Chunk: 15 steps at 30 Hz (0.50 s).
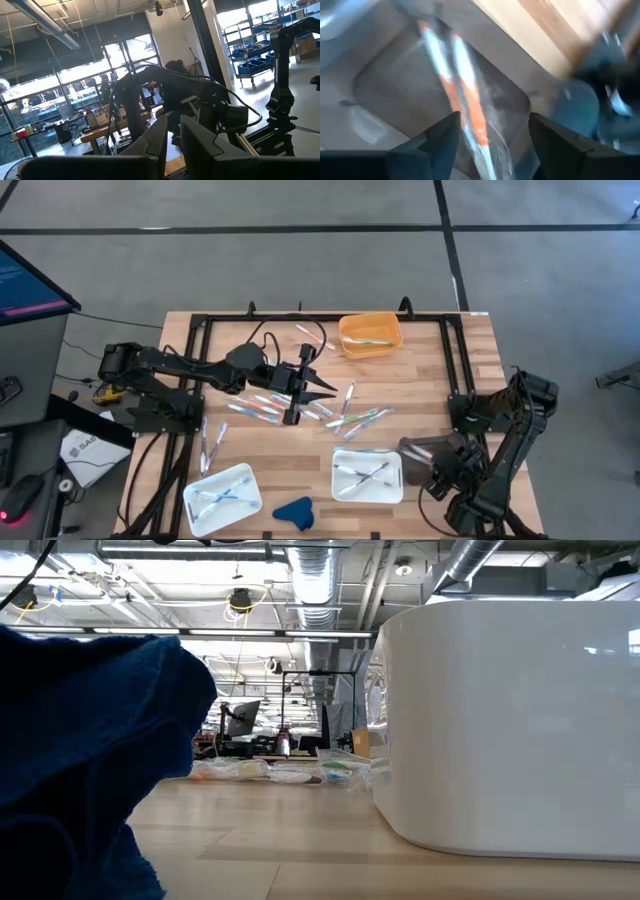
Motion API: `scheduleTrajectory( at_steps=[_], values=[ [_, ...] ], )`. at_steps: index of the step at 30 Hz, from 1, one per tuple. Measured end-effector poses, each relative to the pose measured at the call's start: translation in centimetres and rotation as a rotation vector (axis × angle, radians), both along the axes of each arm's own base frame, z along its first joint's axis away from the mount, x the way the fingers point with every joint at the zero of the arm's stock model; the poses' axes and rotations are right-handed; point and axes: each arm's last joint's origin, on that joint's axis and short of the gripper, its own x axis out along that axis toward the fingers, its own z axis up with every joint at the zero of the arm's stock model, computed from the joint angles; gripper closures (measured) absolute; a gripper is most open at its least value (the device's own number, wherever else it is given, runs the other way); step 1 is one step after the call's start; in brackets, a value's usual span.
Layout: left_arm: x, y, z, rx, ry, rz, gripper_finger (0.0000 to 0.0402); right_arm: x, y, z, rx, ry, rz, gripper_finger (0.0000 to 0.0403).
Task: Pick & Place Toothbrushes
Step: Put the orange toothbrush into the black bin
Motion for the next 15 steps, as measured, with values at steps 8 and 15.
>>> scheduleTrajectory(
  at_steps=[8, 15],
  values=[
    [0.0, 0.0, 0.0, 0.002, -0.001, 0.001, 0.0355, 1.4, 0.2, 1.7, 0.089, 0.051, -0.164, 0.0321],
    [0.0, 0.0, 0.0, 0.002, 0.0, 0.001, 0.0355, 2.5, 0.3, 3.0, 0.125, 0.037, -0.187, 0.0391]
  ],
)
